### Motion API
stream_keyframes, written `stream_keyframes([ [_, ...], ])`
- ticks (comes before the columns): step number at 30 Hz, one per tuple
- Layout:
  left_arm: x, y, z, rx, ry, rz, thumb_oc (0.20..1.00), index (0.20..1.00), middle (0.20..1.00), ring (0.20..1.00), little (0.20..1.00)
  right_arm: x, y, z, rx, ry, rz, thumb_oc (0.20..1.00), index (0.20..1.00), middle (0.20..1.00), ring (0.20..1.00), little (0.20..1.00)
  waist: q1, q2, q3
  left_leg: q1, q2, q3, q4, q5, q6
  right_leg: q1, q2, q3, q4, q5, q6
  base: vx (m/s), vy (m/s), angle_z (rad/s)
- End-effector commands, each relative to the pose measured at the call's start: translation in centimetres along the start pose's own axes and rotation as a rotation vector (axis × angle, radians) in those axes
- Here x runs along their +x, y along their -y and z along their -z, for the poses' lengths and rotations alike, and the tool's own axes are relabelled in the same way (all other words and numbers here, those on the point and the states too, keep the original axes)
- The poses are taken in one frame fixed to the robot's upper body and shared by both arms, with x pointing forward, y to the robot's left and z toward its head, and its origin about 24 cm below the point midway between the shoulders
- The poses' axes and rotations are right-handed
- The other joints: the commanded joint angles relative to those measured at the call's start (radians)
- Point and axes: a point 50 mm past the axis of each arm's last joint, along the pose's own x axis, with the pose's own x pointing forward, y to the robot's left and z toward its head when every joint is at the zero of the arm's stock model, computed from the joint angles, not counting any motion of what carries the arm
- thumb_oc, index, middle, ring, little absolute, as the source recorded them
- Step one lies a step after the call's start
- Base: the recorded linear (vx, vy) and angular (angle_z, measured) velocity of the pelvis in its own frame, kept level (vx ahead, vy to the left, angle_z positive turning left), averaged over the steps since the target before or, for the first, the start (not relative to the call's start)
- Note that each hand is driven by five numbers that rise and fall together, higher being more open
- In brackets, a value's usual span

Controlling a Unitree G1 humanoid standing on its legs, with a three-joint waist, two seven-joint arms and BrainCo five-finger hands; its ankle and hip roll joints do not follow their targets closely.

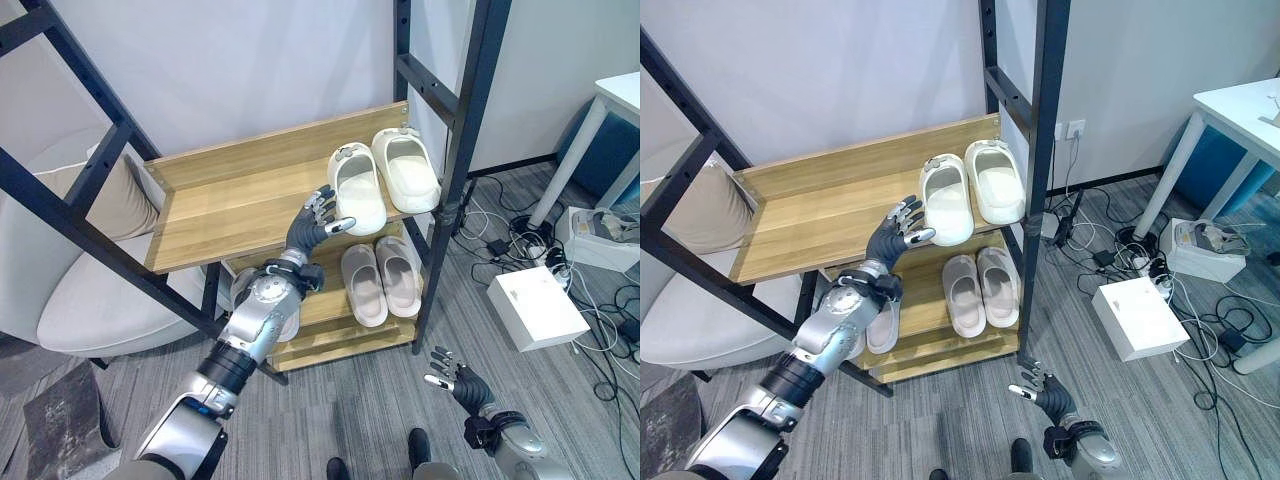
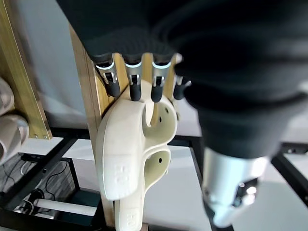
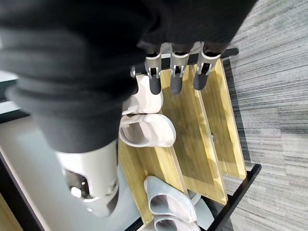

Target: Arrange the slippers neatly on the shoe rack.

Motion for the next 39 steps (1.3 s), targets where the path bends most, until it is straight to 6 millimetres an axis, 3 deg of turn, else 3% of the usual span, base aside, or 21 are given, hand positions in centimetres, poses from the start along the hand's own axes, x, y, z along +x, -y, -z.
stream_keyframes([
  [1, 3.0, 0.2, -1.3, -0.007, 0.001, -0.041, 1.0, 1.0, 1.0, 1.0, 1.0, 0.6, 0.0, -2.2, -0.009, 0.094, -0.019, 1.0, 1.0, 1.0, 1.0, 1.0, -0.038, -0.021, 0.026, 0.033, -0.028, -0.033, -0.005, -0.069, -0.028, 0.08, -0.005, -0.014, 0.001, -0.135, 0.067, 0.01, 0.017, -0.07],
  [11, 5.8, -1.8, -4.8, 0.004, 0.042, -0.176, 1.0, 1.0, 1.0, 1.0, 1.0, 0.2, 0.7, -2.7, -0.017, 0.124, 0.015, 1.0, 1.0, 1.0, 1.0, 1.0, -0.088, -0.011, 0.048, 0.028, -0.025, -0.007, -0.005, -0.075, -0.031, 0.062, -0.006, 0.01, 0.001, -0.129, 0.073, 0.02, 0.004, -0.11],
  [15, 5.7, -2.2, -5.3, 0.149, 0.076, -0.197, 1.0, 1.0, 1.0, 1.0, 1.0, 0.1, 0.6, -2.0, 0.005, 0.116, 0.025, 1.0, 1.0, 1.0, 1.0, 1.0, -0.076, -0.01, 0.041, 0.034, -0.025, -0.019, -0.005, -0.074, -0.031, 0.078, -0.008, 0.0, 0.001, -0.134, 0.072, 0.01, -0.015, -0.07],
  [21, 4.7, -3.2, -6.4, 0.122, 0.181, -0.275, 1.0, 1.0, 1.0, 1.0, 1.0, 0.0, 0.0, -1.6, 0.001, 0.121, 0.02, 1.0, 1.0, 1.0, 1.0, 1.0, -0.048, -0.024, 0.032, 0.042, -0.023, -0.046, -0.005, -0.068, -0.036, 0.099, -0.005, -0.031, 0.001, -0.145, 0.068, -0.02, -0.028, 0.09],
  [26, 0.7, -3.4, -8.9, -0.092, 0.438, -0.208, 1.0, 1.0, 1.0, 1.0, 1.0, -0.1, -0.1, -1.2, 0.032, 0.132, 0.041, 1.0, 1.0, 1.0, 1.0, 1.0, 0.002, -0.051, 0.015, 0.038, -0.021, -0.079, -0.005, -0.058, -0.041, 0.111, -0.002, -0.064, 0.001, -0.149, 0.064, -0.05, -0.029, 0.22],
  [32, -2.8, 0.0, -10.7, -0.125, 0.571, 0.085, 1.0, 1.0, 1.0, 1.0, 1.0, -0.2, -0.1, -0.1, 0.061, 0.089, 0.04, 1.0, 1.0, 1.0, 1.0, 1.0, 0.047, -0.073, -0.006, 0.022, -0.022, -0.118, -0.005, -0.049, -0.044, 0.113, -0.007, -0.103, 0.001, -0.141, 0.062, -0.05, -0.01, 0.23],
  [36, -6.1, 2.8, -10.6, -0.043, 0.569, 0.373, 1.0, 1.0, 1.0, 1.0, 1.0, -0.1, -0.3, 0.8, 0.078, 0.05, 0.023, 1.0, 1.0, 1.0, 1.0, 1.0, 0.078, -0.086, -0.016, 0.022, -0.024, -0.14, -0.005, -0.047, -0.045, 0.123, -0.009, -0.125, 0.001, -0.14, 0.062, -0.02, 0.002, 0.19],
  [39, -9.6, 4.7, -8.8, -0.001, 0.492, 0.603, 1.0, 1.0, 1.0, 1.0, 1.0, -0.3, -0.5, 1.5, 0.094, 0.031, 0.007, 1.0, 1.0, 1.0, 1.0, 1.0, 0.109, -0.097, -0.023, 0.022, -0.026, -0.16, -0.005, -0.046, -0.043, 0.129, -0.009, -0.141, 0.001, -0.141, 0.062, -0.02, 0.008, 0.21],
])
